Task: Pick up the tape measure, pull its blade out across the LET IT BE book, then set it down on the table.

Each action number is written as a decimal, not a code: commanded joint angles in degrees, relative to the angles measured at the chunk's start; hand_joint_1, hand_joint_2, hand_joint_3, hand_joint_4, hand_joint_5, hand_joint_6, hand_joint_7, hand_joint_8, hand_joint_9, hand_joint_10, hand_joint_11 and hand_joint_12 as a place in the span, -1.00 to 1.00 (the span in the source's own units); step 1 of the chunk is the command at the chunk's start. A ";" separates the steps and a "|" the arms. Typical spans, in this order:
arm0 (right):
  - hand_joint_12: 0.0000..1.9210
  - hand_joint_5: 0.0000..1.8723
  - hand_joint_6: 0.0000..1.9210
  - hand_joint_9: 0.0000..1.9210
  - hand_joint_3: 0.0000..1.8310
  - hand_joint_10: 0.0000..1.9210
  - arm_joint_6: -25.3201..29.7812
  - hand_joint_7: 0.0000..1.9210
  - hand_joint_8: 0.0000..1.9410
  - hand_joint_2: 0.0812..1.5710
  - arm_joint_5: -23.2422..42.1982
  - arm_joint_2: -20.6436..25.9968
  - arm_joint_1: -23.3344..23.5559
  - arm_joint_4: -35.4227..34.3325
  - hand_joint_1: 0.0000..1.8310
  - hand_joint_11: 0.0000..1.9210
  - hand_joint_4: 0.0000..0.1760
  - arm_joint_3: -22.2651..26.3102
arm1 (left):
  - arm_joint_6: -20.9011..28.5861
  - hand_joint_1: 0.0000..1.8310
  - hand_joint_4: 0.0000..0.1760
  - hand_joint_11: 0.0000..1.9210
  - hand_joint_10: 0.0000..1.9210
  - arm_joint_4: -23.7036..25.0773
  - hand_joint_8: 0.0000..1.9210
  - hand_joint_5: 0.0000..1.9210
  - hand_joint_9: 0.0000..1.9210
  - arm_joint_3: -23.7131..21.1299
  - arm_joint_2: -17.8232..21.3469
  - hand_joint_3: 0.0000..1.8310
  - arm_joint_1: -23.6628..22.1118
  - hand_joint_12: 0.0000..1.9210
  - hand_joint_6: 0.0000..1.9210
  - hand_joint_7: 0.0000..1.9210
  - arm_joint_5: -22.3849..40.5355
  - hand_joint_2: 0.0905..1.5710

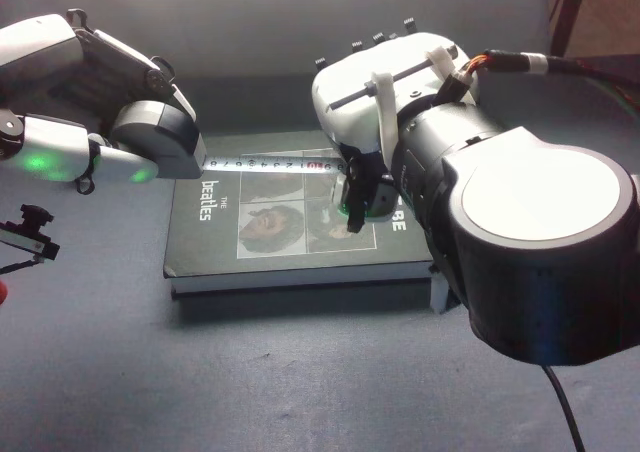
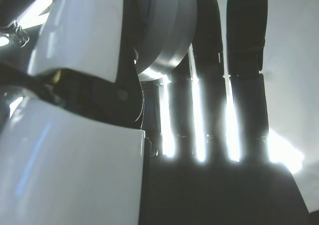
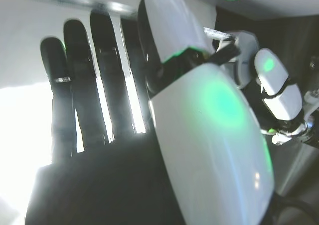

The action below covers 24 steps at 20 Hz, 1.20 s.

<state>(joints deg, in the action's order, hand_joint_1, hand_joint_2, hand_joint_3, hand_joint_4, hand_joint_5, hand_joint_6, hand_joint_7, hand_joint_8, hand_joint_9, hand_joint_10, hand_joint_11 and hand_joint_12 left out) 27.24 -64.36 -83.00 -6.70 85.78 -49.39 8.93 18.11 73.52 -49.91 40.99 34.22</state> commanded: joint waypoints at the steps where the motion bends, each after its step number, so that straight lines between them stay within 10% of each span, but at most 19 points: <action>1: 0.06 -0.18 0.30 -0.27 -0.99 -0.98 0.33 -0.17 -0.98 0.53 -0.93 0.04 0.37 5.77 0.11 -0.72 -1.00 0.07 | 0.88 0.52 -1.00 0.05 0.23 -2.35 -0.13 0.08 0.06 0.28 -0.28 -1.00 -0.81 0.01 -0.32 0.10 6.50 0.33; 2: 0.08 -0.20 0.38 -0.26 -1.00 -0.98 0.34 -0.15 -0.98 0.55 -0.95 0.05 0.36 5.82 0.09 -0.72 -1.00 0.05 | 0.88 0.52 -1.00 0.04 0.24 -2.26 -0.14 0.08 0.05 0.30 -0.28 -1.00 -0.80 0.01 -0.32 0.10 6.54 0.33; 4: 0.05 -0.25 -0.63 -0.27 -1.00 -0.99 0.35 -0.15 -0.99 0.47 -1.01 0.11 0.36 5.83 0.08 -0.71 -1.00 0.04 | 0.88 0.52 -1.00 0.04 0.24 -2.13 -0.14 0.08 0.05 0.42 -0.27 -1.00 -0.73 0.02 -0.32 0.10 6.58 0.33; 6: 0.04 -0.19 -0.80 -0.27 -1.00 -0.99 0.35 -0.15 -1.00 0.46 -1.00 0.17 0.35 5.83 0.08 -0.71 -1.00 -0.06 | 0.88 0.52 -1.00 0.04 0.24 -2.03 -0.14 0.07 0.05 0.46 -0.27 -1.00 -0.73 0.02 -0.32 0.10 6.60 0.33; 7: 0.07 -0.20 0.34 -0.26 -0.99 -0.99 0.42 -0.14 -1.00 0.54 -0.99 0.16 0.30 5.83 0.11 -0.70 -1.00 -0.16 | 0.88 0.52 -1.00 0.04 0.24 -1.99 -0.15 0.06 0.05 0.42 -0.28 -1.00 -0.74 0.02 -0.31 0.11 6.67 0.33; 19: 0.07 -0.19 0.37 -0.28 -1.00 -1.00 0.50 -0.14 -1.00 0.54 -0.46 0.83 -0.46 6.14 0.10 -0.73 -1.00 -1.23 | 0.89 0.52 -1.00 0.05 0.23 -1.97 -0.17 0.08 0.05 0.54 -0.28 -1.00 -0.89 0.00 -0.33 0.12 6.69 0.33; 20: 0.05 -0.34 -0.33 -0.31 -1.00 -0.99 0.49 -0.17 -1.00 0.48 -0.33 0.95 -0.58 6.14 0.06 -0.75 -1.00 -1.24 | 0.89 0.52 -1.00 0.05 0.23 -1.97 -0.17 0.08 0.05 0.52 -0.29 -1.00 -0.89 0.00 -0.33 0.12 6.69 0.33; 21: 0.05 -0.34 -0.33 -0.31 -1.00 -0.99 0.49 -0.17 -1.00 0.48 -0.29 1.00 -0.60 6.14 0.06 -0.75 -1.00 -1.24 | 0.89 0.52 -1.00 0.05 0.23 -1.97 -0.17 0.08 0.05 0.52 -0.30 -1.00 -0.89 0.00 -0.33 0.12 6.69 0.33; 22: 0.03 -0.26 -0.87 -0.32 -1.00 -1.00 0.50 -0.19 -1.00 0.45 -0.21 1.05 -0.53 6.16 0.05 -0.75 -1.00 -1.29 | 0.89 0.52 -1.00 0.05 0.23 -1.96 -0.18 0.08 0.05 0.52 -0.31 -1.00 -0.88 0.00 -0.32 0.13 6.69 0.33; 24: 0.03 -0.24 -0.97 -0.33 -1.00 -1.00 0.50 -0.21 -1.00 0.44 -0.22 1.33 -0.08 6.18 0.05 -0.75 -1.00 -1.36 | 0.89 0.52 -1.00 0.05 0.22 -1.95 -0.18 0.08 0.06 0.50 -0.32 -1.00 -0.88 0.00 -0.32 0.12 6.69 0.32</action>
<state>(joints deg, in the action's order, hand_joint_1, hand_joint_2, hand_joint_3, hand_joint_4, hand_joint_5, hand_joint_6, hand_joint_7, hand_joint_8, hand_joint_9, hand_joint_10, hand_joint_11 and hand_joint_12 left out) 27.64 -63.42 -82.06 -7.44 86.65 -50.76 9.02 18.81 73.80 -49.91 40.93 34.30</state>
